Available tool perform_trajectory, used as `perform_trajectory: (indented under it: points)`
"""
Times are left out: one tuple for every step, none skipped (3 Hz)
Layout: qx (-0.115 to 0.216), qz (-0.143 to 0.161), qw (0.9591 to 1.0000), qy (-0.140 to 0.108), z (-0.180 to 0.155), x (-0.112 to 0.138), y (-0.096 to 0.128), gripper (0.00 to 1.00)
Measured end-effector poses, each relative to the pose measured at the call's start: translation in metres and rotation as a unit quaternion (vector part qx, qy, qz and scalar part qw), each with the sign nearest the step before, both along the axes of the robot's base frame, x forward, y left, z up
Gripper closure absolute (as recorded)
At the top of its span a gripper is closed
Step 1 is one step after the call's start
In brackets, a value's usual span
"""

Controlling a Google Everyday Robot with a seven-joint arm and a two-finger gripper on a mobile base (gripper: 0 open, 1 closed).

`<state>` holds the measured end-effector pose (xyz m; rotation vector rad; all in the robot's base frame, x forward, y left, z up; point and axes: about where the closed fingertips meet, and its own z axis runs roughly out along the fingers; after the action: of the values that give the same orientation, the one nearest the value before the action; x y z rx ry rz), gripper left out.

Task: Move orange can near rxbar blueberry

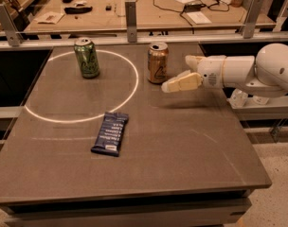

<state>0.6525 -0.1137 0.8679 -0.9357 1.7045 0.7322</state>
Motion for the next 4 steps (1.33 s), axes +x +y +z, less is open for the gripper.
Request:
perform_trajectory:
  points:
    - [0.012, -0.014, 0.9998, 0.000, -0.001, 0.020, 0.021, 0.00]
    - [0.019, -0.014, 0.9997, 0.000, 0.000, 0.031, 0.042, 0.00]
    - [0.026, -0.001, 0.9997, -0.005, 0.003, 0.040, 0.063, 0.16]
    - [0.030, 0.005, 0.9995, -0.008, 0.005, 0.045, 0.074, 0.41]
